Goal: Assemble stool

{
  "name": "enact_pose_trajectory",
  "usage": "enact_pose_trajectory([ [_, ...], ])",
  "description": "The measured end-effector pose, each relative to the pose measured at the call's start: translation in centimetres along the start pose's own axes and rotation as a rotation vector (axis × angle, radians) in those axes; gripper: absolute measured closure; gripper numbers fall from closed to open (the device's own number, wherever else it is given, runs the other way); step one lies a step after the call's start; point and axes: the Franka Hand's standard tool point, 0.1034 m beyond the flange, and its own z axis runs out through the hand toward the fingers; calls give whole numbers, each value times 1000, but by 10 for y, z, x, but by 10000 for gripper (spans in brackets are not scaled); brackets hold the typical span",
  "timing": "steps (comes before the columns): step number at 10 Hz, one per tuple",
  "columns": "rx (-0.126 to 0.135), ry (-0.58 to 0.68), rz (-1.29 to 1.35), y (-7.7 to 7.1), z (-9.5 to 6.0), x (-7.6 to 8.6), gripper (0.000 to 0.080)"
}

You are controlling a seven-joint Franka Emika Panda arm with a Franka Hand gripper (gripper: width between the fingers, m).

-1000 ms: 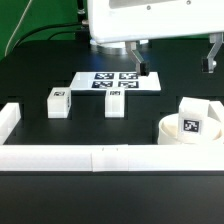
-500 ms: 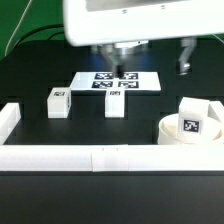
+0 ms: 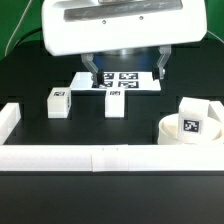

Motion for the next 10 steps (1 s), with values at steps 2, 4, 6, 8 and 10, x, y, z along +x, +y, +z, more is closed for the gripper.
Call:
enact_pose_trajectory([
  [2, -4, -47, 11, 8, 15, -9, 151],
  [4, -6, -219, 60, 30, 36, -37, 151],
  [6, 9, -355, 87, 26, 42, -34, 151],
  [8, 33, -521, 87, 24, 41, -50, 151],
  [10, 58, -717, 94, 26, 46, -65, 151],
])
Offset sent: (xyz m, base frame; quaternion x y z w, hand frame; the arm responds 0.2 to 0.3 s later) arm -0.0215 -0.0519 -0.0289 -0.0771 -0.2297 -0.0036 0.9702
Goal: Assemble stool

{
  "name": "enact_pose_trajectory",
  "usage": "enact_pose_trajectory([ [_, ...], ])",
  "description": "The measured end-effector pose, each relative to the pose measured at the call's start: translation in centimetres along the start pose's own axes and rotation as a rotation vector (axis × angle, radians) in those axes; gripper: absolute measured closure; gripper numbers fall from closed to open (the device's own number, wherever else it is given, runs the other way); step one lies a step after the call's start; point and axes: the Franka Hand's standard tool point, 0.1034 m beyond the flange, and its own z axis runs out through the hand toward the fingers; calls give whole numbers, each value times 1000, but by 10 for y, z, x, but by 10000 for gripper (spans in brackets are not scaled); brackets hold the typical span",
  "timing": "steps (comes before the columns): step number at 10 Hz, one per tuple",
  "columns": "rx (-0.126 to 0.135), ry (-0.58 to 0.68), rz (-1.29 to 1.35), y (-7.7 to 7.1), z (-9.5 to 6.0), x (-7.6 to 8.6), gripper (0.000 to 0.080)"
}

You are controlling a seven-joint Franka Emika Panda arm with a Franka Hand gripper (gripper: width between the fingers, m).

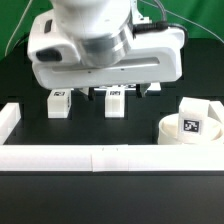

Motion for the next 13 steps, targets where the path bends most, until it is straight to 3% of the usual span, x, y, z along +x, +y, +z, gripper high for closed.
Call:
enact_pose_trajectory([
  [1, 12, -129, 2, 5, 8, -8, 151],
  [2, -5, -131, -15, 7, 7, 0, 151],
  [6, -3, -174, -11, 6, 15, -5, 151],
  [7, -7, -221, -5, 3, 36, -11, 151],
  [8, -29, -250, -9, 2, 49, -13, 151],
  [9, -36, -259, -10, -1, 53, -14, 151],
  [13, -33, -257, -9, 1, 53, -13, 151],
])
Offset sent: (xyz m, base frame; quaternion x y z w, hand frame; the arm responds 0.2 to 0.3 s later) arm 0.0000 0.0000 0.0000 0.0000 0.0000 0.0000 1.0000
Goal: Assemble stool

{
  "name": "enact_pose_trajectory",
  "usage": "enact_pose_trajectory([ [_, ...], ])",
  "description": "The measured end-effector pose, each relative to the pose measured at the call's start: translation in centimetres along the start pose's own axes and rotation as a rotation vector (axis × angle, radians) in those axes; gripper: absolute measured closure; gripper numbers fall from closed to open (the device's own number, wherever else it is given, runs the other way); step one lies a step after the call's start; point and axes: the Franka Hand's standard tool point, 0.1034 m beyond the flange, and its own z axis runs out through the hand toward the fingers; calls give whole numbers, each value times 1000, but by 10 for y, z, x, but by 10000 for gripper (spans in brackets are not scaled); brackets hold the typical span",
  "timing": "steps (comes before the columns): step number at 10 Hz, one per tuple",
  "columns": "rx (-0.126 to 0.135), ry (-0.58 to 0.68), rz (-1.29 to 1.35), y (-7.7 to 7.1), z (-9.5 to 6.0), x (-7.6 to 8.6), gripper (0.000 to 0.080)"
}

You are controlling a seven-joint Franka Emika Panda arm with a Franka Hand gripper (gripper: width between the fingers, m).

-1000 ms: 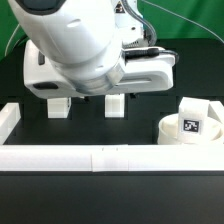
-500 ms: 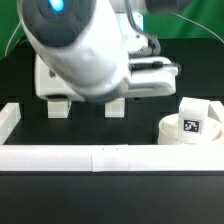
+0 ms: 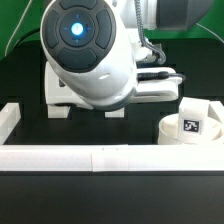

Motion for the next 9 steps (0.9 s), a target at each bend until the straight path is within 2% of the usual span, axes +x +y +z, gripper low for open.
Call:
enact_pose_trajectory([
  [1, 0, 0, 0, 1, 1, 0, 151],
  [2, -15, -4, -1, 7, 9, 1, 151],
  [3, -13, -1, 7, 10, 23, 1, 151],
  [4, -11, -3, 9, 10, 29, -1, 151],
  [6, -10, -2, 9, 10, 28, -1, 163],
  [7, -10, -3, 9, 10, 28, -1, 333],
  [8, -10, -3, 9, 10, 28, -1, 465],
  [9, -10, -3, 9, 10, 28, -1, 465],
])
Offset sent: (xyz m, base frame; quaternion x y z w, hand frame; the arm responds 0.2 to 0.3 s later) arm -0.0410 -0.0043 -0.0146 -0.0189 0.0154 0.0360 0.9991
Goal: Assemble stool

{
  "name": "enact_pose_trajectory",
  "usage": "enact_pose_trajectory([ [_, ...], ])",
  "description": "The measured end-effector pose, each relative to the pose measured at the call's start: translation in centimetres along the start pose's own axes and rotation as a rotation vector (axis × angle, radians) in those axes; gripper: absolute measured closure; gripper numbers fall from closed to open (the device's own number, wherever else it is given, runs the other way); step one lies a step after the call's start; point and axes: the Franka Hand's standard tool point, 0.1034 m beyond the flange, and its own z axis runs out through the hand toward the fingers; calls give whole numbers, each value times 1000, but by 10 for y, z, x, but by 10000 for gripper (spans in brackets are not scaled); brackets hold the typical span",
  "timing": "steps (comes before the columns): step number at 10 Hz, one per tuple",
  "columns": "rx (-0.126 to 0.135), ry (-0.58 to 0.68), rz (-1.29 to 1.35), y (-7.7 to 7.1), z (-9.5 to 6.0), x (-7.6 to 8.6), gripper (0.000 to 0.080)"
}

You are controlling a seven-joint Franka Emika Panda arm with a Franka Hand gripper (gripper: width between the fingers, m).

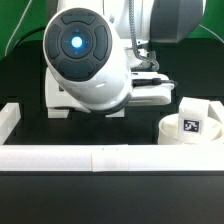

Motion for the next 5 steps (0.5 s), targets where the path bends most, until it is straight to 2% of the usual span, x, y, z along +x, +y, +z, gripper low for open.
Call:
enact_pose_trajectory([
  [5, -1, 6, -3, 0, -3, 0, 465],
])
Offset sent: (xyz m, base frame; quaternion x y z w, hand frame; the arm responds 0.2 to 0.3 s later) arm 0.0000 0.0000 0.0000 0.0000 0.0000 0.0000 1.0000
